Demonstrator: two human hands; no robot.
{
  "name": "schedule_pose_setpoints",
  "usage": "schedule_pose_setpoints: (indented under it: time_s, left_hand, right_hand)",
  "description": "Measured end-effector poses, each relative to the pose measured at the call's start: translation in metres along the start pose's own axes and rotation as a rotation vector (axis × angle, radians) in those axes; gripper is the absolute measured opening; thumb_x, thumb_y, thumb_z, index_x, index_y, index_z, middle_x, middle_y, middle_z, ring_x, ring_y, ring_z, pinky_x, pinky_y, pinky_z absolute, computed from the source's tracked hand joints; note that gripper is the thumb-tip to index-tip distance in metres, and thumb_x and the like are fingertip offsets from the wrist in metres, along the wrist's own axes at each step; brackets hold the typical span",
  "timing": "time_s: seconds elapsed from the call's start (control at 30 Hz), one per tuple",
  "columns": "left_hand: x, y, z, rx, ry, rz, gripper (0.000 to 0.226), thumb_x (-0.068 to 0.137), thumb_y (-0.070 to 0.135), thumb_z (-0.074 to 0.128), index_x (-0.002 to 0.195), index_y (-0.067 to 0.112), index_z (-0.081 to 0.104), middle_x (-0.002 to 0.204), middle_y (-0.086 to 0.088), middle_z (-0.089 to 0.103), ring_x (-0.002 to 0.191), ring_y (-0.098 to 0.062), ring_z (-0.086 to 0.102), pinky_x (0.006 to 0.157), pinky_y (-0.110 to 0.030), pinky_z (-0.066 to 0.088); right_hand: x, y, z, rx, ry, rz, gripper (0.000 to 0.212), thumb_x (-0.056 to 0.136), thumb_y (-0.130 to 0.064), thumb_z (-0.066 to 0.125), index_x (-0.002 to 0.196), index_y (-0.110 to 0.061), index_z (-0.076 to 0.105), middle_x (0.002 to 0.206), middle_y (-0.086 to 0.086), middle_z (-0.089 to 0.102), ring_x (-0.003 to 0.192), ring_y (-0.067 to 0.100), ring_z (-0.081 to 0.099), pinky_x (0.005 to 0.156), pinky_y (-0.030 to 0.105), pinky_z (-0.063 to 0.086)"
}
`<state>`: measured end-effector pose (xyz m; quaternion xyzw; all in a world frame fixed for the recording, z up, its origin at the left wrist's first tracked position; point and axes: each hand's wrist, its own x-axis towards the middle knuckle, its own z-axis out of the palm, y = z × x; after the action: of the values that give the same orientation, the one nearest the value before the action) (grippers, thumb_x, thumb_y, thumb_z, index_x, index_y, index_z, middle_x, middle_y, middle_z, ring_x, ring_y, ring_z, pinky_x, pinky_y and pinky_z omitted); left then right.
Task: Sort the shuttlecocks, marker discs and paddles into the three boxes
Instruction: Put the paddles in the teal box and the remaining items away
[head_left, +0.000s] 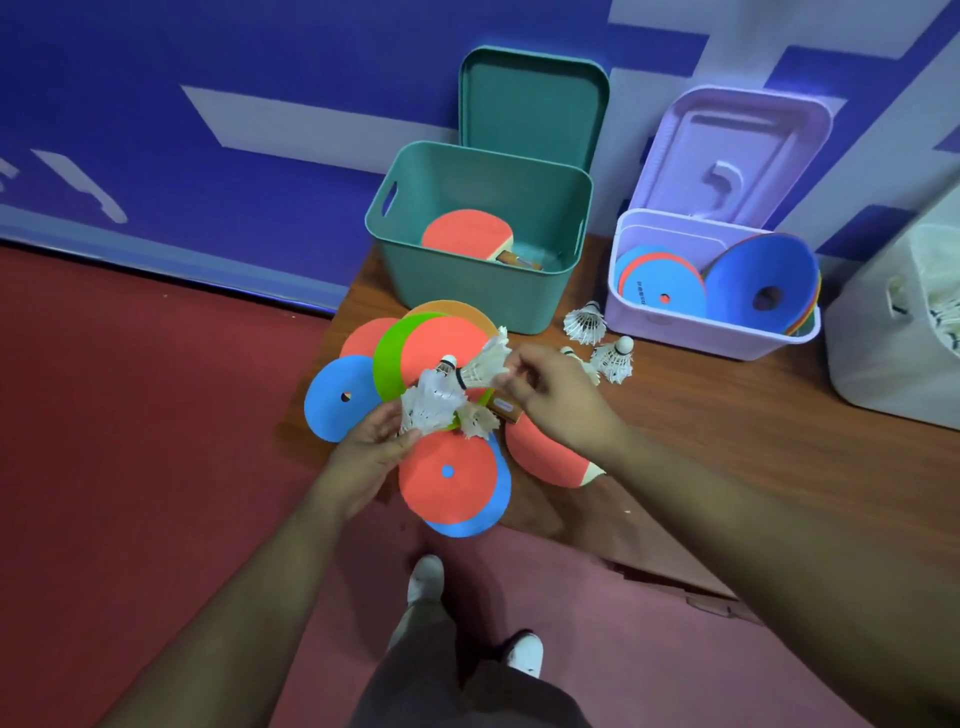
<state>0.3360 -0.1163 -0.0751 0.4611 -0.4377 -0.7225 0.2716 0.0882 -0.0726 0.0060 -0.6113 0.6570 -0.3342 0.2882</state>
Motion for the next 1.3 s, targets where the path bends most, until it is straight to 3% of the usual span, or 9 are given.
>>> schedule_pose_setpoints:
  time_s: [0.23,0.33,0.4,0.53,0.67,0.8,0.93,1.13,1.3]
  left_hand:
    - [0.020,0.033,-0.025,0.474,-0.076,0.097,0.045,0.082,0.012,0.075,0.124,0.024,0.062,0.115,0.004,0.070,0.104,-0.007,0.063,0.095,-0.030,0.049]
    - [0.024,0.043,-0.040,0.493,-0.026,0.105,0.040,0.073,0.030,0.078,0.112,0.029,0.068,0.106,0.005,0.073,0.100,-0.010,0.066,0.092,-0.038,0.052]
    - [0.029,0.048,-0.051,0.461,0.021,0.127,0.050,0.066,0.040,0.076,0.113,0.026,0.066,0.107,0.006,0.073,0.105,-0.012,0.065,0.095,-0.037,0.050]
    - [0.042,0.056,-0.069,0.402,0.056,0.117,0.054,0.062,0.042,0.076,0.112,0.026,0.065,0.103,0.007,0.073,0.100,-0.012,0.065,0.097,-0.037,0.047]
    - [0.054,0.059,-0.076,0.385,0.030,0.112,0.053,0.063,0.038,0.077,0.113,0.025,0.064,0.111,0.003,0.072,0.105,-0.016,0.066,0.098,-0.041,0.050]
    - [0.067,0.062,-0.077,0.407,-0.021,0.101,0.044,0.072,0.022,0.076,0.115,0.026,0.063,0.113,0.000,0.072,0.105,-0.017,0.066,0.096,-0.036,0.050]
    - [0.081,0.064,-0.079,0.431,-0.059,0.094,0.039,0.082,0.003,0.073,0.110,0.029,0.063,0.107,0.002,0.073,0.101,-0.012,0.067,0.090,-0.028,0.051]
    - [0.095,0.077,-0.079,0.483,-0.099,0.092,0.036,0.085,0.000,0.069,0.112,0.022,0.061,0.096,0.009,0.072,0.079,0.012,0.063,0.058,-0.006,0.044]
    - [0.108,0.090,-0.085,0.535,-0.153,0.074,0.042,0.071,0.020,0.079,0.110,0.028,0.065,0.099,0.011,0.074,0.093,-0.003,0.067,0.079,-0.026,0.052]
  right_hand:
    - [0.039,-0.025,0.048,-0.149,-0.131,-0.139,0.007,0.088,-0.014,0.063,0.092,-0.011,0.068,0.087,0.006,0.061,0.076,0.014,0.052,0.075,0.035,0.044]
    - [0.051,-0.031,0.056,-0.049,-0.095,-0.073,0.024,0.089,-0.028,0.067,0.110,-0.016,0.068,0.099,-0.001,0.053,0.078,-0.002,0.046,0.082,0.017,0.041]
    - [0.055,-0.024,0.057,-0.002,0.002,0.037,0.029,0.089,-0.037,0.065,0.110,-0.017,0.065,0.100,-0.003,0.050,0.078,-0.003,0.045,0.081,0.014,0.037]
    - [0.058,0.011,0.068,-0.194,-0.059,0.570,0.046,0.091,-0.048,0.057,0.062,-0.012,0.052,0.062,0.005,0.051,0.064,0.021,0.050,0.059,0.029,0.036]
    - [0.050,0.039,0.091,0.139,-0.077,0.972,0.046,0.081,-0.055,0.064,0.073,-0.010,0.062,0.072,0.006,0.064,0.063,0.021,0.057,0.050,0.026,0.040]
    - [0.055,0.030,0.099,0.331,0.022,1.112,0.036,0.082,-0.015,0.071,0.054,-0.009,0.050,0.051,0.005,0.051,0.039,0.013,0.041,0.039,0.022,0.030]
    - [0.058,0.019,0.092,0.371,0.043,1.087,0.034,0.078,0.005,0.068,0.053,-0.007,0.047,0.027,-0.008,0.038,0.023,0.005,0.031,0.029,0.015,0.022]
    - [0.066,0.006,0.057,0.238,0.170,0.680,0.031,0.083,-0.003,0.066,0.056,-0.017,0.059,0.050,-0.010,0.056,0.050,0.004,0.049,0.051,0.020,0.040]
    - [0.095,-0.014,0.024,0.098,0.304,0.398,0.012,0.085,-0.007,0.063,0.075,-0.015,0.062,0.070,-0.006,0.058,0.061,0.007,0.049,0.061,0.023,0.039]
